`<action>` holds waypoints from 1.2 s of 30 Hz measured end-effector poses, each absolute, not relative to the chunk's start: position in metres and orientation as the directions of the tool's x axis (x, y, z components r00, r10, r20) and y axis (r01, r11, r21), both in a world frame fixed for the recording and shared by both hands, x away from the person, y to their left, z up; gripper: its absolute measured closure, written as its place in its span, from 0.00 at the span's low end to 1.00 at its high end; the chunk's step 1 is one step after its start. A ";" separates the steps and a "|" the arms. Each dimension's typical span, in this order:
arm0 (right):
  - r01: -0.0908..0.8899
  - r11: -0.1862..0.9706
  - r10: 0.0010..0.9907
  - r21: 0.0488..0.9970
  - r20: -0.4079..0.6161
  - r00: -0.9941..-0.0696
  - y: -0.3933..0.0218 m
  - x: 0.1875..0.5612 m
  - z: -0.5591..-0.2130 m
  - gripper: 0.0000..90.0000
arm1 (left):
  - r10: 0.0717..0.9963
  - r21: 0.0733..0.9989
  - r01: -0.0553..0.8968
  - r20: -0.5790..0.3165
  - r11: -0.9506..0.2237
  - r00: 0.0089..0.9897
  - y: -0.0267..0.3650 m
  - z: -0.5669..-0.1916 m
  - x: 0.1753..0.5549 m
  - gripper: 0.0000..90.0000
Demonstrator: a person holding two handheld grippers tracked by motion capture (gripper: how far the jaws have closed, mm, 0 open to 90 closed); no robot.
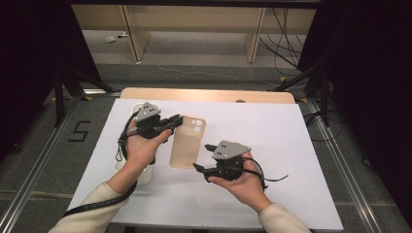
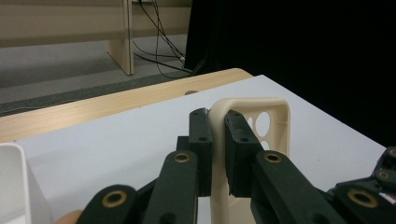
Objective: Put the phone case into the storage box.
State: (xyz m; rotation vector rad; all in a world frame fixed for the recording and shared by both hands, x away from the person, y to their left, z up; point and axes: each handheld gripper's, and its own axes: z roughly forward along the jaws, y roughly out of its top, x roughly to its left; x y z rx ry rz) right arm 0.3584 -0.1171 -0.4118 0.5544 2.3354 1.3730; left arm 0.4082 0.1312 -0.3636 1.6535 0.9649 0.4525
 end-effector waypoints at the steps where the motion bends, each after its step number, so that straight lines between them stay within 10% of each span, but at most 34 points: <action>1: 0.147 0.440 0.515 0.886 -0.115 -0.849 -0.119 0.359 -0.412 0.32 | 0.787 0.932 0.358 -0.181 -0.054 0.590 0.133 -0.364 0.407 0.91; 36: 0.257 0.284 0.654 0.924 0.009 -0.756 -0.179 0.357 -0.422 0.27 | 0.785 0.947 0.318 -0.164 -0.045 0.597 0.157 -0.363 0.392 0.91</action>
